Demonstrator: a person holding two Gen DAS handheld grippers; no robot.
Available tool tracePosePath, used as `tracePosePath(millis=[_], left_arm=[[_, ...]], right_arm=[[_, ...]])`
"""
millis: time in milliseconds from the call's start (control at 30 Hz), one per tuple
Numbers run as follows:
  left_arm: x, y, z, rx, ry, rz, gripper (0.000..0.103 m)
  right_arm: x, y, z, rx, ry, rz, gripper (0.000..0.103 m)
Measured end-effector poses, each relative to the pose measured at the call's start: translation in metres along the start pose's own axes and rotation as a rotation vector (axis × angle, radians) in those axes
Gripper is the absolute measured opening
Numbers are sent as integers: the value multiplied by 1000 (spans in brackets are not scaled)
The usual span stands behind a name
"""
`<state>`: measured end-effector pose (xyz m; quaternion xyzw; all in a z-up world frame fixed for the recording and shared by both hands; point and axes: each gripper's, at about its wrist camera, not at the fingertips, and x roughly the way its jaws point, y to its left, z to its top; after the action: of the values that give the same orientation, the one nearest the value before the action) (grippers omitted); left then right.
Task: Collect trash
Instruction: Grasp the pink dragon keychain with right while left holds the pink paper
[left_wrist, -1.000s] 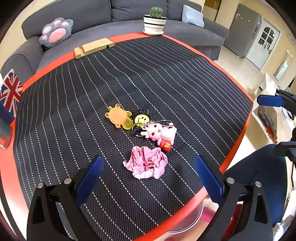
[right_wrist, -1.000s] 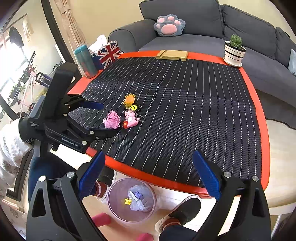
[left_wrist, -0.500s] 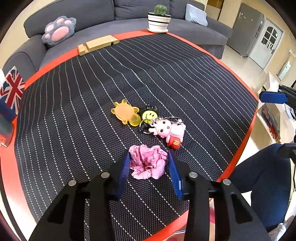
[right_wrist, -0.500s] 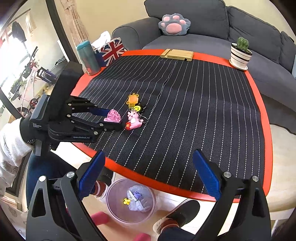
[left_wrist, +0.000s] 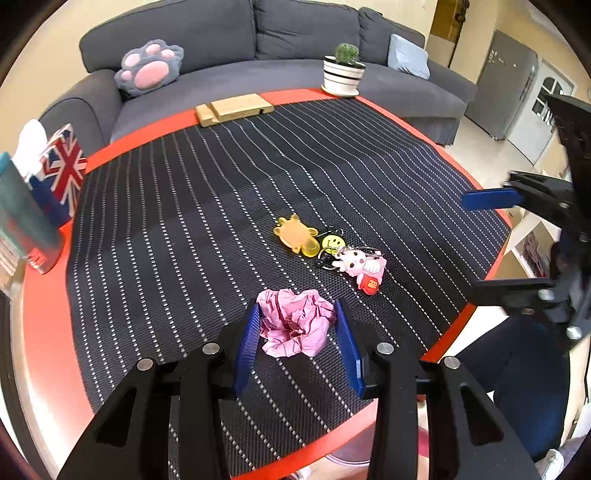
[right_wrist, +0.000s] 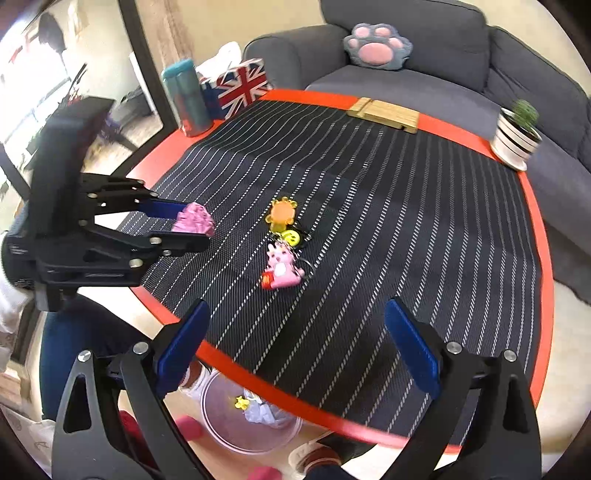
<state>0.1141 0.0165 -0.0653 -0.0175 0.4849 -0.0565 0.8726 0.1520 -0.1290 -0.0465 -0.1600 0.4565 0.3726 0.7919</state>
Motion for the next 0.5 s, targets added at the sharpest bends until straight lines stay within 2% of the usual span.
tracePosePath(millis=[300, 500], left_arm=[[-11, 13, -7, -34, -23, -1, 40], [-12, 19, -11, -56, -30, -12, 40]], right_arm=[[47, 17, 23, -115, 113, 0, 94], [69, 23, 26, -159, 169, -19, 72]])
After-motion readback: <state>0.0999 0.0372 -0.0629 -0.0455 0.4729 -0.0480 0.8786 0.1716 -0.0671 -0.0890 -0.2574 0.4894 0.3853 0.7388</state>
